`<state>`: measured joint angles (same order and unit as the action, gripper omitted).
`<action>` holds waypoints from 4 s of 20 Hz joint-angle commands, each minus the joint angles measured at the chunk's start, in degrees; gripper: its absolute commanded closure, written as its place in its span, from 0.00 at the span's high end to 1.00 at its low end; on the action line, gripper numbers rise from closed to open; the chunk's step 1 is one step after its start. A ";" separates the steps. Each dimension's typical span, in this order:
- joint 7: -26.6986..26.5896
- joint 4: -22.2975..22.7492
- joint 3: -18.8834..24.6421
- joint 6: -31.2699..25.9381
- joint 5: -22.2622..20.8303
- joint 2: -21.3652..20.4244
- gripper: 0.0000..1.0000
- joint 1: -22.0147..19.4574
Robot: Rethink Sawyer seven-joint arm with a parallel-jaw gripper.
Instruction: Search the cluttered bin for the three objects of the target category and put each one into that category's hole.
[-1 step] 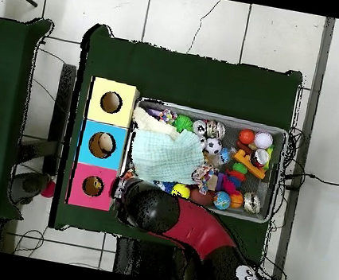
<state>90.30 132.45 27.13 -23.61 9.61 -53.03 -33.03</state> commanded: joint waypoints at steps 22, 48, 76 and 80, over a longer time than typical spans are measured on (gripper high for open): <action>17.83 10.26 5.70 22.93 6.73 8.27 0.00 6.15; 25.88 11.80 10.49 22.53 9.40 6.24 0.00 6.07; 19.17 7.57 5.10 25.32 5.06 5.28 0.00 9.44; 17.83 6.43 3.94 23.69 4.53 4.57 0.00 9.99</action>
<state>101.05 145.41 33.83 0.51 15.62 -48.76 -24.01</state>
